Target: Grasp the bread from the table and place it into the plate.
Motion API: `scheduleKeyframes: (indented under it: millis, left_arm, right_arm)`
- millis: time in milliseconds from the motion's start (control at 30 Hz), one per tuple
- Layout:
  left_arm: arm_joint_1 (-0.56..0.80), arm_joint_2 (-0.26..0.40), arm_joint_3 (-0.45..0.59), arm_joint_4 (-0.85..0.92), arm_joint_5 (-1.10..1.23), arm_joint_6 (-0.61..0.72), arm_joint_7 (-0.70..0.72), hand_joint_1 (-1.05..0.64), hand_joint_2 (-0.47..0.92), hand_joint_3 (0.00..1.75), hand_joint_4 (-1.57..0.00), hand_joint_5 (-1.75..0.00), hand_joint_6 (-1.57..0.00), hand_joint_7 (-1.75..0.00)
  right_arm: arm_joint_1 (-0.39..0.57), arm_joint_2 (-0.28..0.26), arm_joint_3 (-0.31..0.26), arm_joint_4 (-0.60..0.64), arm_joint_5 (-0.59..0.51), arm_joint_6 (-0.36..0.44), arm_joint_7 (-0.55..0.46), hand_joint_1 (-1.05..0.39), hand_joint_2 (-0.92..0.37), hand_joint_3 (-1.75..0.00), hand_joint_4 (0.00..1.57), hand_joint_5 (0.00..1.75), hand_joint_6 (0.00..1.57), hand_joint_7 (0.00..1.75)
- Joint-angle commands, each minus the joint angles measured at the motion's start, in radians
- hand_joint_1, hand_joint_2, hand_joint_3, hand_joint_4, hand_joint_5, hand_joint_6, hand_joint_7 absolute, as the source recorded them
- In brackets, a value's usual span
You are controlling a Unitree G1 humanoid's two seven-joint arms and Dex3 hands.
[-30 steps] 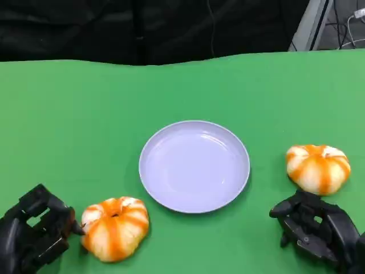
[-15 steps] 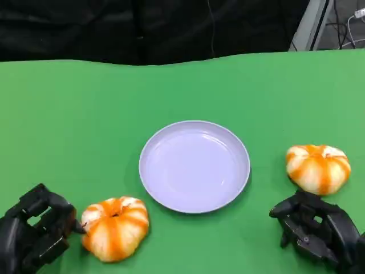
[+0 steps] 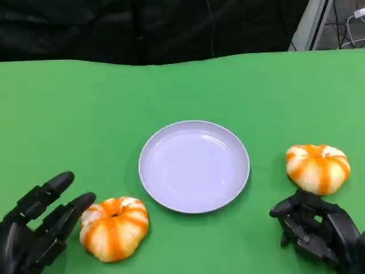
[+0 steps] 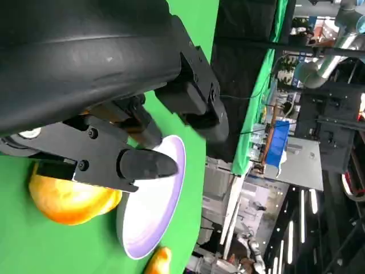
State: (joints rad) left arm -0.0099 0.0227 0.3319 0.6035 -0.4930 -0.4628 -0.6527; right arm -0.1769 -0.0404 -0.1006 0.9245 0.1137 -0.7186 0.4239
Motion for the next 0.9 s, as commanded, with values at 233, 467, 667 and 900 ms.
scheduleKeyframes:
  millis: [233, 467, 667, 900]
  left_arm:
    - [0.026, 0.056, -0.037, -0.023, 0.15, -0.138, 0.035, -0.64, 0.92, 0.2, -0.39, 0.0, -0.34, 0.0]
    - [0.056, 0.139, -0.125, -0.1, 0.455, -0.195, 0.207, -0.89, 0.92, 0.1, -0.37, -0.01, -0.35, -0.01]
    - [0.098, 0.192, -0.211, -0.22, 0.642, -0.133, 0.319, -0.94, 0.92, 0.11, -0.38, -0.01, -0.35, -0.01]
    - [0.123, 0.252, -0.292, -0.368, 0.82, 0.015, 0.388, -0.97, 0.92, 0.09, -0.36, 0.0, -0.33, 0.0]
  right_arm:
    - [0.001, -0.016, -0.004, 0.015, 0.0, -0.001, -0.006, -0.26, -0.92, -0.45, 0.65, 1.75, 0.72, 1.12]
    - [0.002, -0.014, -0.004, 0.01, 0.002, 0.007, -0.008, -0.26, -0.92, -0.45, 0.64, 1.75, 0.73, 1.12]
    - [0.005, -0.012, 0.001, 0.004, -0.009, 0.001, -0.02, -0.26, -0.92, -0.45, 0.64, 1.75, 0.73, 1.12]
    - [0.01, -0.008, 0.003, -0.008, -0.009, 0.004, -0.024, -0.26, -0.92, -0.45, 0.64, 1.75, 0.73, 1.12]
